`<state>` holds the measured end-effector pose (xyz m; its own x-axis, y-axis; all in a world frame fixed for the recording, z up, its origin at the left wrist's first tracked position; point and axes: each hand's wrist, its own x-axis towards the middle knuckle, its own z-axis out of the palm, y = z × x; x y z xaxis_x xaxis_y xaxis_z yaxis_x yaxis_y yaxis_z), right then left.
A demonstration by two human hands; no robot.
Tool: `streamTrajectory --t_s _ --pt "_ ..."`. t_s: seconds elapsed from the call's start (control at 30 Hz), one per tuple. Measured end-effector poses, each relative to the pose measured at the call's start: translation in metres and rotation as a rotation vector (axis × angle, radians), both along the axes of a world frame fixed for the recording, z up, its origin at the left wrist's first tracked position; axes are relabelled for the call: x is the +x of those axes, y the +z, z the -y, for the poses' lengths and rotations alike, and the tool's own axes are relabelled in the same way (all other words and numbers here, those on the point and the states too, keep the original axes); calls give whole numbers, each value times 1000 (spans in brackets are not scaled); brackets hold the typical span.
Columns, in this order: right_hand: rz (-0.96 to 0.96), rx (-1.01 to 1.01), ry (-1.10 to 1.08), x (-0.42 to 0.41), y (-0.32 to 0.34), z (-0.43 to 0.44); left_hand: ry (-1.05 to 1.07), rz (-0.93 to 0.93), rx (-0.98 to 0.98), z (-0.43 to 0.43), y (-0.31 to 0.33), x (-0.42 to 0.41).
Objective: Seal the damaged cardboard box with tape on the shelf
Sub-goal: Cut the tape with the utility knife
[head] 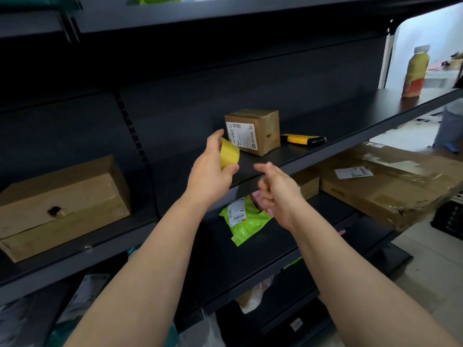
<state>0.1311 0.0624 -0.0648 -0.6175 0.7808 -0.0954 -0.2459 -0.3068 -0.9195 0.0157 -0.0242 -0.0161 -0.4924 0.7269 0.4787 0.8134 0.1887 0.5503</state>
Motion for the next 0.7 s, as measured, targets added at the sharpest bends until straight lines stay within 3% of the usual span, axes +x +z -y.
streamTrajectory --t_s 0.13,0.27,0.37,0.5,0.6,0.7 --pt "-115 -156 68 5 8 -11 31 33 4 -14 -4 2" --pt "-235 -9 27 12 17 -37 17 25 58 -33 -1 12" --pt "-5 243 -8 21 21 -70 0 14 105 -54 5 23" --pt "416 654 -362 38 29 -128 -44 -16 144 -88 15 41" --pt "716 750 -444 53 41 -171 -83 -18 150 -117 22 56" --pt "844 745 -420 56 47 -209 -132 -13 147 -144 28 68"
